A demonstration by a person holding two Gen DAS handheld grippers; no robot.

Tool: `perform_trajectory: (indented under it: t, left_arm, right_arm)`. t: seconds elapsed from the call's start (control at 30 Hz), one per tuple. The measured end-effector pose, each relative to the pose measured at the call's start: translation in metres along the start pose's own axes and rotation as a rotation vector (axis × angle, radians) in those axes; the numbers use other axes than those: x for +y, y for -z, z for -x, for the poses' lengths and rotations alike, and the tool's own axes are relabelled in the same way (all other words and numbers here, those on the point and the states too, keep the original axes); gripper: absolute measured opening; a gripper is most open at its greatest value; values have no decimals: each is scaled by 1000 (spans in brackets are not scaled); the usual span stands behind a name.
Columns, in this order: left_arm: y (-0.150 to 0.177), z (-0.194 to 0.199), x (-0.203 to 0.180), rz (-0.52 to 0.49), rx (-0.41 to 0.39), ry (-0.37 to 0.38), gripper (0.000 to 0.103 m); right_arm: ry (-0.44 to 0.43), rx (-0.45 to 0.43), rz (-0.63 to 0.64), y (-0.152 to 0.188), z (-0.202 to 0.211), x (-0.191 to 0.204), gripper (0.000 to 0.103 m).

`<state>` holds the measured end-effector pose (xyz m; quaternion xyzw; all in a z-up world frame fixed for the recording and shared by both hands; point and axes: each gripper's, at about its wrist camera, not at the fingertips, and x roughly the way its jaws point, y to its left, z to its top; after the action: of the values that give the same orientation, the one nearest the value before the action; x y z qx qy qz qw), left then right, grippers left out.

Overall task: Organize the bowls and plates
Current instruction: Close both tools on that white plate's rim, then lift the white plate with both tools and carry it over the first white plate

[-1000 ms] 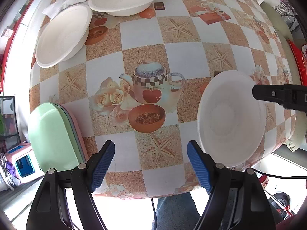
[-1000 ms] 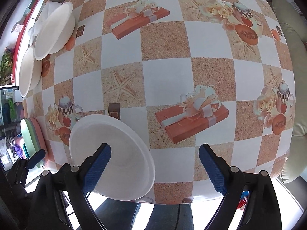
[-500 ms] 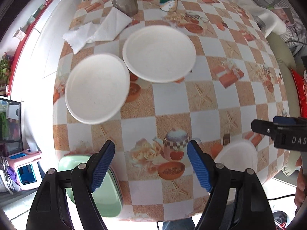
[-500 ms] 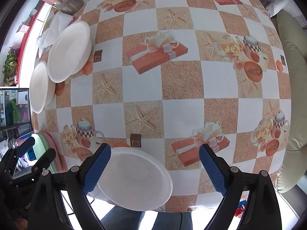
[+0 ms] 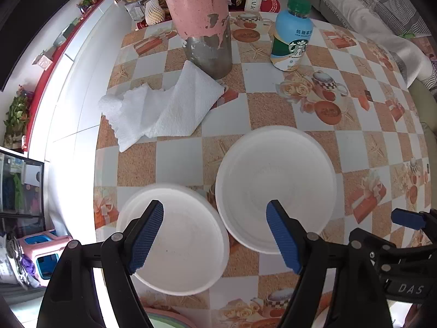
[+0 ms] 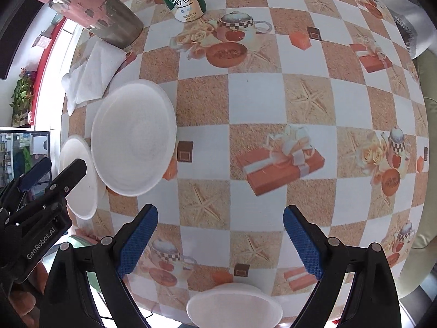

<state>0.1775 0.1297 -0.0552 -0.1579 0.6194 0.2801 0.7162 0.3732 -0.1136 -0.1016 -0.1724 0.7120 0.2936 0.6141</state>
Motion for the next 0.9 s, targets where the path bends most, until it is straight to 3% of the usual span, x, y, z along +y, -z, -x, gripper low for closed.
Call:
perform_trajectory:
  t: [0.4, 0.47, 0.5, 0.57, 0.63, 0.83, 0.9]
  left_arm:
    - [-31, -53, -11, -108, 35, -49, 81]
    - [-32, -59, -13, -113, 50, -41, 74]
    - [-32, -62, -13, -115, 61, -32, 63]
    - [-32, -68, -16, -118, 98, -3, 49]
    - [-29, -72, -20, -128, 114, 29, 34]
    - [-21, -67, -46, -174, 117, 42, 31]
    - [-14, -65, -57, -187, 120, 36, 31]
  right_arm:
    - [-29, 35, -63, -37, -50, 13, 94]
    - [-36, 35, -69, -39, -55, 15, 94]
    - [-38, 32, -71, -40, -57, 16, 93]
    - [-50, 30, -74, -41, -60, 16, 72]
    - [-86, 39, -84, -42, -63, 16, 62]
    - [-143, 57, -76, -43, -67, 21, 20]
    - [-116, 60, -50, -39, -69, 21, 16]
